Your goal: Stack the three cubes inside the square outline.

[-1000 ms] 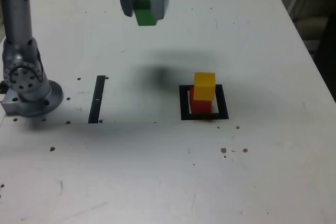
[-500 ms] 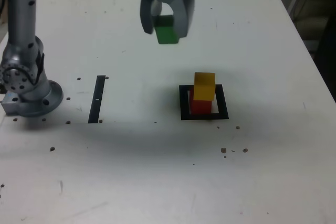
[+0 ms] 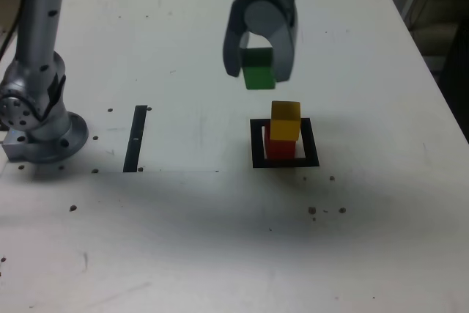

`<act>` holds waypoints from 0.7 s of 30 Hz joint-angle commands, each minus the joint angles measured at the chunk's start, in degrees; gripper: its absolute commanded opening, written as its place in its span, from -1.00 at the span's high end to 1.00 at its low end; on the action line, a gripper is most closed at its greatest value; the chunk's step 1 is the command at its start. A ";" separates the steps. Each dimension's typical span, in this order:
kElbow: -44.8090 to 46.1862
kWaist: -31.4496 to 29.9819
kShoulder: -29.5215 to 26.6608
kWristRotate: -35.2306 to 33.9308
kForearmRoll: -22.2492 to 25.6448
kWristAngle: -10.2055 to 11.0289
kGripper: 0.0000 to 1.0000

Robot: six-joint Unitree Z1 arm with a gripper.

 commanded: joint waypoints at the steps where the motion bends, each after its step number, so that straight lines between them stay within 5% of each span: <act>1: -0.66 -0.90 1.21 -0.86 0.89 0.10 0.34; 21: -4.21 -3.85 5.50 -3.74 0.57 0.17 0.34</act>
